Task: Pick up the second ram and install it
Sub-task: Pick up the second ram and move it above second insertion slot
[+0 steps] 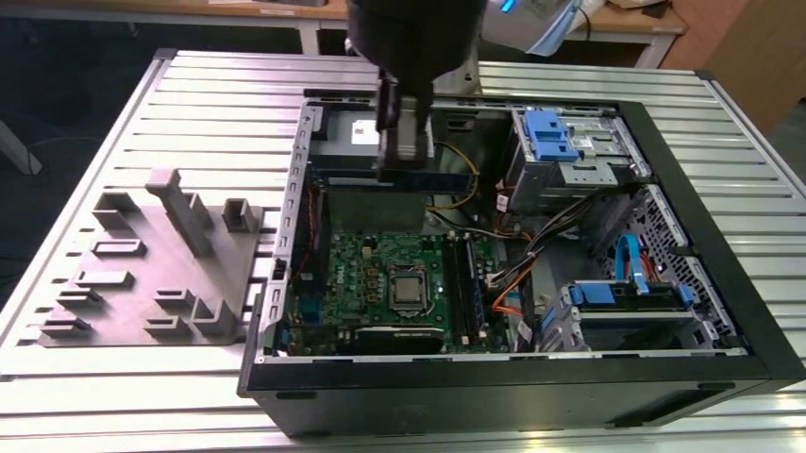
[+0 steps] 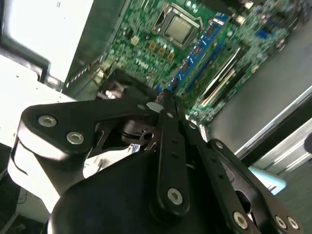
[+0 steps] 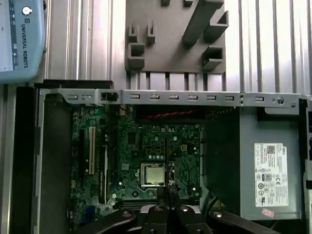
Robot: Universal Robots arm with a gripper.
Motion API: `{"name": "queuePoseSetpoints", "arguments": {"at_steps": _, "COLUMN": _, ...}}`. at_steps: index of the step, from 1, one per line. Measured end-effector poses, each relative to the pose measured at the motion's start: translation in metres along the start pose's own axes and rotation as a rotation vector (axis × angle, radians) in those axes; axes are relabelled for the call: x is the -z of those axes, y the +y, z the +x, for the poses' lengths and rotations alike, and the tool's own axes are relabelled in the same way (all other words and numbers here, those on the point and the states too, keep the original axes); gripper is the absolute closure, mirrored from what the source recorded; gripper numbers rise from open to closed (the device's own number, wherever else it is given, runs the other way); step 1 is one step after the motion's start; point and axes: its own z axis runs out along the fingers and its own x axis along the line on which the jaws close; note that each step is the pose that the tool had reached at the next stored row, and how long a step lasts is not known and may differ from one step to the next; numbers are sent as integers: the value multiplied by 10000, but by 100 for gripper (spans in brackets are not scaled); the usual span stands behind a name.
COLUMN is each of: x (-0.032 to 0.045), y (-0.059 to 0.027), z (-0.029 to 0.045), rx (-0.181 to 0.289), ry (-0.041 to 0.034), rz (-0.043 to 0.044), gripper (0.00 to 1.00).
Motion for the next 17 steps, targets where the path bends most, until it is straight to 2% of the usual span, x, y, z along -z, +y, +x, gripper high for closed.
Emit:
{"name": "queuePoseSetpoints", "arguments": {"at_steps": 10, "x": 23, "y": -422, "z": -6, "rx": 2, "ry": 0, "rz": -5, "gripper": 92}}
{"name": "queuePoseSetpoints", "arguments": {"at_steps": 15, "x": 25, "y": -449, "z": -6, "rx": 2, "ry": 1, "rz": -6, "gripper": 92}}
{"name": "queuePoseSetpoints", "arguments": {"at_steps": 17, "x": 22, "y": -446, "z": -6, "rx": 7, "ry": -22, "rz": 31, "gripper": 92}}
